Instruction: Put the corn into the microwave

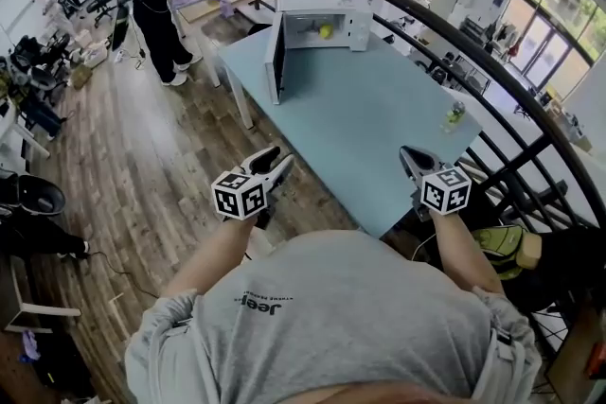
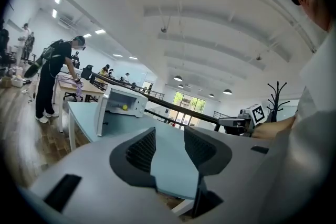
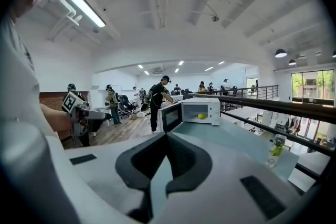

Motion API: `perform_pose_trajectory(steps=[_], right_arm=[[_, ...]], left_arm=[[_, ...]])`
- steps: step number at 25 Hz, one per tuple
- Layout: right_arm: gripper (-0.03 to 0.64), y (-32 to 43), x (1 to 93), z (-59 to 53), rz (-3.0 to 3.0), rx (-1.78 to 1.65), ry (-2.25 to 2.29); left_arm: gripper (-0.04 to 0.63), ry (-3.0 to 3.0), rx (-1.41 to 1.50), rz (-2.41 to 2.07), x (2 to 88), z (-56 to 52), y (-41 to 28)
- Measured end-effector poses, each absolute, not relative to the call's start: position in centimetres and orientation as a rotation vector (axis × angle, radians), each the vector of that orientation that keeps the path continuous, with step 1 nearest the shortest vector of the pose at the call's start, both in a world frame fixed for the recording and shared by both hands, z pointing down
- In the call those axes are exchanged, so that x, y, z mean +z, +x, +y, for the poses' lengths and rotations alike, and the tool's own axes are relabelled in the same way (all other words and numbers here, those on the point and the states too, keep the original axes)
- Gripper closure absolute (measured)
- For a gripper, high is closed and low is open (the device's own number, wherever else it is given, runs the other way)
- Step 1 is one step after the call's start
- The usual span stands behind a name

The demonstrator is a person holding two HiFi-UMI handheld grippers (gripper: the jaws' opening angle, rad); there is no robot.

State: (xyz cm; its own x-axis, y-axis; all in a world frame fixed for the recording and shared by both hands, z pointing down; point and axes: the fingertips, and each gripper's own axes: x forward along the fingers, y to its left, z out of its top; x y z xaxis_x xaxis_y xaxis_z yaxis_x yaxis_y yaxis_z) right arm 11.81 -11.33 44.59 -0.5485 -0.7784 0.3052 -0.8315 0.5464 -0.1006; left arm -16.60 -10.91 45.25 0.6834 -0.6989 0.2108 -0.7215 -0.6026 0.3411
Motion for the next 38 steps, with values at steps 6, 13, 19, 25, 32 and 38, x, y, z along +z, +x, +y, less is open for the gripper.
perform_pose_trajectory(steps=[6, 13, 19, 25, 32, 38], right_arm=[[0.6, 14.6, 46.1, -9.8, -2.57, 0.421, 1.328], [0.6, 16.8, 47.2, -9.5, -2.582, 0.441, 1.262], [0.6, 17.0, 47.7, -9.8, -2.606, 0.451, 1.216], [0.6, 16.0, 47.7, -10.5, -2.635, 0.456, 1.18], [0.6, 15.5, 47.3, -10.8, -2.651, 0.49, 1.185], [0.6, 15.6, 47.3, -10.3, -2.631, 0.462, 1.181]], left_arm=[[0.451, 2.5, 0.065, -1.112, 46.0, -8.9, -13.4], [0.507, 2.465, 0.015, -1.155, 46.5, -7.8, -11.2], [0.562, 2.449, 0.03, -1.222, 46.9, -7.6, -10.7], [0.575, 2.454, 0.048, -1.239, 47.1, -7.8, -10.8], [0.575, 2.464, 0.053, -1.238, 46.6, -7.9, -11.4], [0.575, 2.485, 0.058, -1.232, 45.8, -7.5, -11.8]])
